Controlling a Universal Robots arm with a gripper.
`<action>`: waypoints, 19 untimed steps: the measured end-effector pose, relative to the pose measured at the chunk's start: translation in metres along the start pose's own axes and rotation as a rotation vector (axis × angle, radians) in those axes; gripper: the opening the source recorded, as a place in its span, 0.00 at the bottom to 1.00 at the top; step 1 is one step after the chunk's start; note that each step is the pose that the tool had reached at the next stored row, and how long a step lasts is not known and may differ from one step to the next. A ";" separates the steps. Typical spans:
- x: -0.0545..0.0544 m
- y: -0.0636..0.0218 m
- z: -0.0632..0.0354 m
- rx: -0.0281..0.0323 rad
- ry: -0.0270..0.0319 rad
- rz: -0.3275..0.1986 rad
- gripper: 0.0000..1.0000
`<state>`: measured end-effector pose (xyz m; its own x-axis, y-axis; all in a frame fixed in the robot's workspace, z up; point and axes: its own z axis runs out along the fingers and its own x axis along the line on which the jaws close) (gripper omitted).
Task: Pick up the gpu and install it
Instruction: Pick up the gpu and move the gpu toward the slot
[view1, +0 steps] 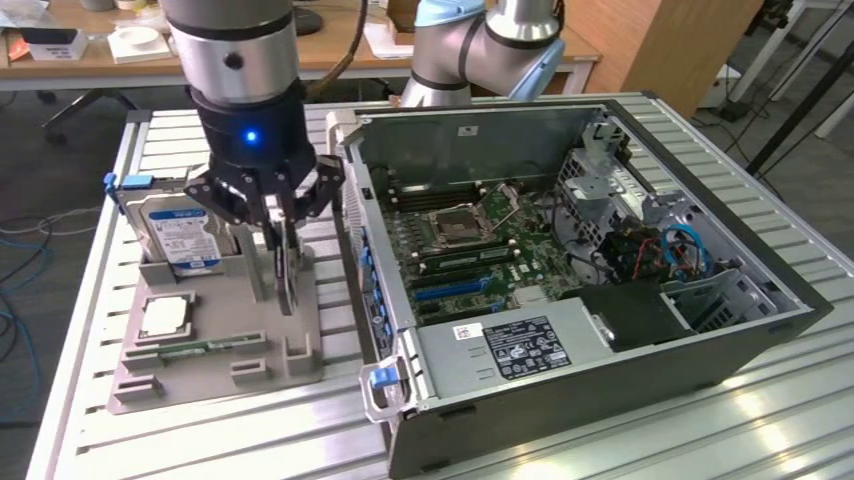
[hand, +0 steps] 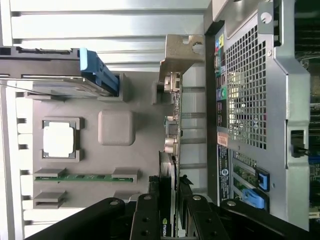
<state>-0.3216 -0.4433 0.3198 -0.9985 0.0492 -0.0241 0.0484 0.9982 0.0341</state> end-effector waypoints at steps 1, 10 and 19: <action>0.000 0.0001 -0.0033 -0.0001 0.0000 0.000 0.26; -0.001 0.0013 -0.0346 0.0000 0.0000 0.000 0.26; -0.002 0.0024 -0.0650 0.0000 0.0000 0.000 0.26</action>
<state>-0.3216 -0.4431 0.3849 -0.9985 0.0493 -0.0241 0.0485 0.9982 0.0341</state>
